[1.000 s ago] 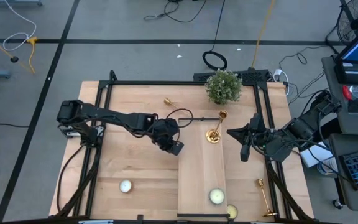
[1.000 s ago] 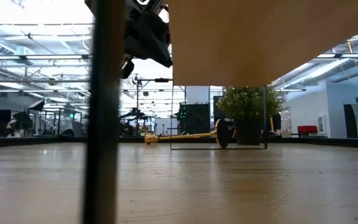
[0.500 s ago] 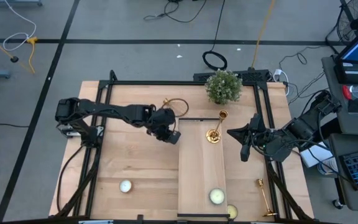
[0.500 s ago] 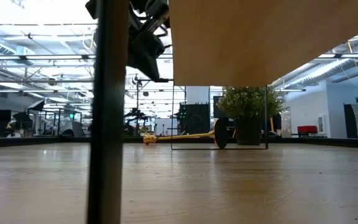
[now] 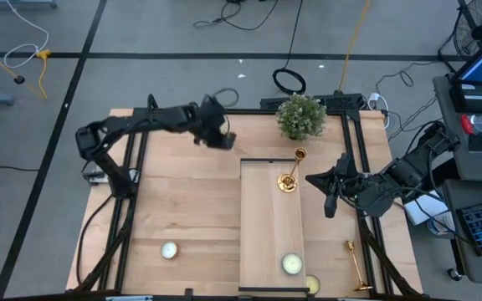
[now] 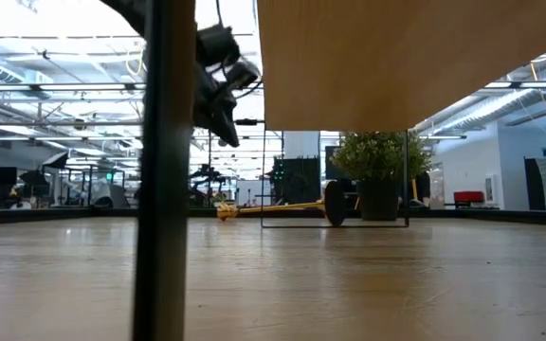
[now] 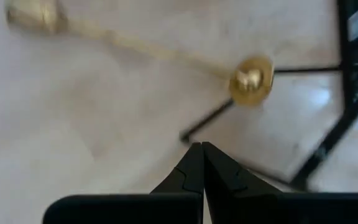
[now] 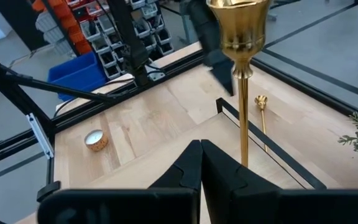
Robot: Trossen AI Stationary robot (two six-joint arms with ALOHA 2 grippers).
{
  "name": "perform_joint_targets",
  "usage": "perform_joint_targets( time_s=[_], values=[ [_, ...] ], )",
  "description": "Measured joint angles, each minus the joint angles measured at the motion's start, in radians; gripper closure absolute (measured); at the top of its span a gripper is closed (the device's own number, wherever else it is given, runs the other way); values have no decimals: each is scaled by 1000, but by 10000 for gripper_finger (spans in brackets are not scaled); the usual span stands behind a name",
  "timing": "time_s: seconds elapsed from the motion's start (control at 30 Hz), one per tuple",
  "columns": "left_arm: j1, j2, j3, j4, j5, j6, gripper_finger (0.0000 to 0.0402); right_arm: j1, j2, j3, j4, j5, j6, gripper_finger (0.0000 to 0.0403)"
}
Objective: Pick & Place candle stick holders
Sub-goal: Put the top gold candle holder on the shelf
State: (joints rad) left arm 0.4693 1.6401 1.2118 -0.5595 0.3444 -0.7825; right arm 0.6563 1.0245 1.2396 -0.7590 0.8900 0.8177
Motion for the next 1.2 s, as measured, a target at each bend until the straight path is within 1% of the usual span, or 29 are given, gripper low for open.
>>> perform_joint_targets(
  time_s=[0.07, 0.13, 0.3, 0.4, 0.5, 0.57, 0.67, 0.77, 0.83, 0.9, 0.97, 1.0, 1.1, 1.2],
  values=[
    [71, 13, 0, 26, 80, 93, 401, 0, 0, 0, 2, 6, 0, 403],
    [136, 21, 0, 41, 130, 163, 401, -3, 0, 0, 8, 25, 3, 403],
    [265, 61, 0, 10, 175, 327, 401, -18, 0, 0, 37, 76, 3, 403],
    [300, 104, 28, 0, 214, 387, 401, -31, 0, 0, 56, 106, 25, 403],
    [299, 161, 88, -12, 224, 472, 401, -35, 3, 0, 68, 110, 10, 403],
    [289, 210, 160, -43, 213, 541, 401, -37, 8, 0, 73, 113, -19, 403],
    [260, 287, 299, -165, 168, 695, 401, -50, 10, 0, 83, 131, -22, 403],
    [235, 339, 423, -269, 91, 935, 401, -65, 10, 0, 82, 132, -21, 403],
    [234, 354, 470, -313, 22, 1101, 401, -72, 10, 0, 82, 131, -22, 403],
    [237, 356, 480, -321, 14, 1273, 401, -78, 10, 0, 82, 131, -23, 403],
    [233, 355, 480, -328, 52, 1434, 401, -80, 10, 0, 82, 131, -28, 403],
    [228, 352, 480, -335, 62, 1489, 401, -80, 10, 0, 82, 131, -30, 403],
    [195, 347, 481, -358, 42, 1565, 400, -80, 10, 0, 82, 131, -42, 403],
    [143, 355, 481, -408, -54, 1638, 399, -80, 10, 0, 82, 138, -45, 403]
  ],
)
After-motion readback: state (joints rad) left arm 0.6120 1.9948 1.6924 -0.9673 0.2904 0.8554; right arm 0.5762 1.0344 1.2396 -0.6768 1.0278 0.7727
